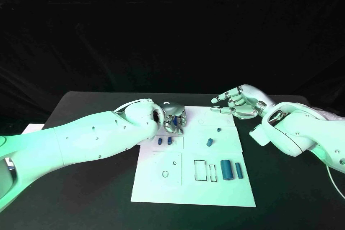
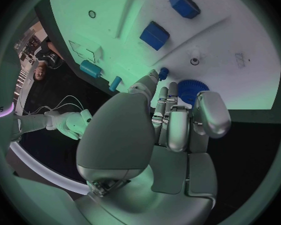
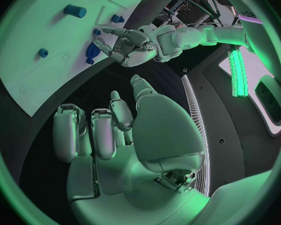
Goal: Assemble the parts on the task board
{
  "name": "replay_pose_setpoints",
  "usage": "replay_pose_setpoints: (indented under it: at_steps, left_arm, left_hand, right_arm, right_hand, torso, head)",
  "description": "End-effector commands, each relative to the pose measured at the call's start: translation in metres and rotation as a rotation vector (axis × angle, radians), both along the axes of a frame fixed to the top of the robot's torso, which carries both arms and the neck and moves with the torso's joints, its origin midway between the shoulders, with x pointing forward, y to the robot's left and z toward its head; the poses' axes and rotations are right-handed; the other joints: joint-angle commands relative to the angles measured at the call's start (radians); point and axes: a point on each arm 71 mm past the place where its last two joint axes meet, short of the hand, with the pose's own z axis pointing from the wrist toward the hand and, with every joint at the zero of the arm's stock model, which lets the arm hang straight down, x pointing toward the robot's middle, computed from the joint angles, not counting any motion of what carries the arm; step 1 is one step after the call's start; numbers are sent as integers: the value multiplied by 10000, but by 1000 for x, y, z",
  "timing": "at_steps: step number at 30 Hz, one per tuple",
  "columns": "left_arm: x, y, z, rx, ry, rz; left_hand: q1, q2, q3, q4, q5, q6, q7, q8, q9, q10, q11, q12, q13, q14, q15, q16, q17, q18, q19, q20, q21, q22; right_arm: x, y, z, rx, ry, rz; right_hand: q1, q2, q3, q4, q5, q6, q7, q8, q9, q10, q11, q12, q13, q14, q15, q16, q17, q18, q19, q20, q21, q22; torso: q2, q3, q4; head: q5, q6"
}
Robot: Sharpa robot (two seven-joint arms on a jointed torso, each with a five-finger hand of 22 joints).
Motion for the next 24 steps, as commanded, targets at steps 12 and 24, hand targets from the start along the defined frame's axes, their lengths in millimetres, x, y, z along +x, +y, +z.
replay_pose_setpoints:
  at_steps: [12, 24]
  left_arm:
    - [1, -4, -5, 777, 228, -18]
    - [1, -7, -9, 910, 357, -93]
  left_hand:
    - [251, 178, 618, -187, 18, 342, -49, -124, -106, 393, -68, -298, -159, 431, -89, -38, -124, -214, 216, -48, 359, 315]
    - [245, 144, 1113, -336, 9, 550, -76, -213, -181, 663, -102, -522, -254, 431, -111, -1, -185, -239, 211, -71, 527, 492]
  right_arm:
    - [-1, 2, -1, -53, 29, 177]
    - [-1, 3, -1, -51, 39, 205]
  right_hand:
    - [-22, 89, -67, 5, 62, 56, 8, 24, 10, -33, -36, -46, -13, 516, 8, -36, 201, 80, -68, 5, -48, 187]
    - [-5, 108, -76, 3, 72, 59, 7, 25, 14, -29, -37, -33, -7, 519, 6, -33, 217, 78, -61, 4, -49, 192]
  torso:
    - [2, 2, -3]
    - [3, 5, 1]
  head:
    - [1, -38]
    - [-13, -54]
